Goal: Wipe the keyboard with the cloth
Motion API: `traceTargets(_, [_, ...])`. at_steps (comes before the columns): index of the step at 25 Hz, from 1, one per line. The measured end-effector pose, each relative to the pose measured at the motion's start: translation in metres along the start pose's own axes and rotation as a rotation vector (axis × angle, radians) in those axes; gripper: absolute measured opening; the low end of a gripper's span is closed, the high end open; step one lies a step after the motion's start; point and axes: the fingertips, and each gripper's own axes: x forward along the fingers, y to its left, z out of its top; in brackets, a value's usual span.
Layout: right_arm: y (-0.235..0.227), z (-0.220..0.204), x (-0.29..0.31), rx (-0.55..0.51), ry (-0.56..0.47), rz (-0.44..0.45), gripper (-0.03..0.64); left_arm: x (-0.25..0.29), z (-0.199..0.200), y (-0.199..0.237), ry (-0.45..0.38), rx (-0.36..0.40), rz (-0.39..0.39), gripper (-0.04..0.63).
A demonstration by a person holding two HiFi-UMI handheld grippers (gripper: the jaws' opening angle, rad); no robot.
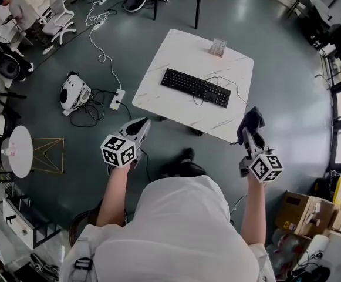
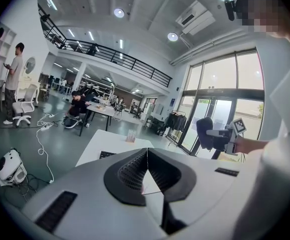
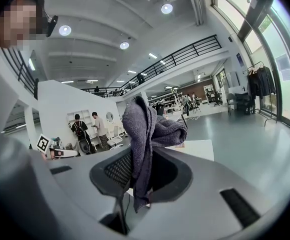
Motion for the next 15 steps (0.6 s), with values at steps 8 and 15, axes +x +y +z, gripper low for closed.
traceTargets(8, [-0.018, 0.0, 0.031, 0.027, 0.012, 0.009, 0.091, 0.013, 0.004, 0.018, 0.01, -0.004, 0.044, 0.015])
traceTargets(15, [-0.033, 0.004, 0.072, 0.05, 0.026, 0.046, 0.091, 0.035, 0.018, 0.034, 0.016, -0.003, 0.071, 0.015])
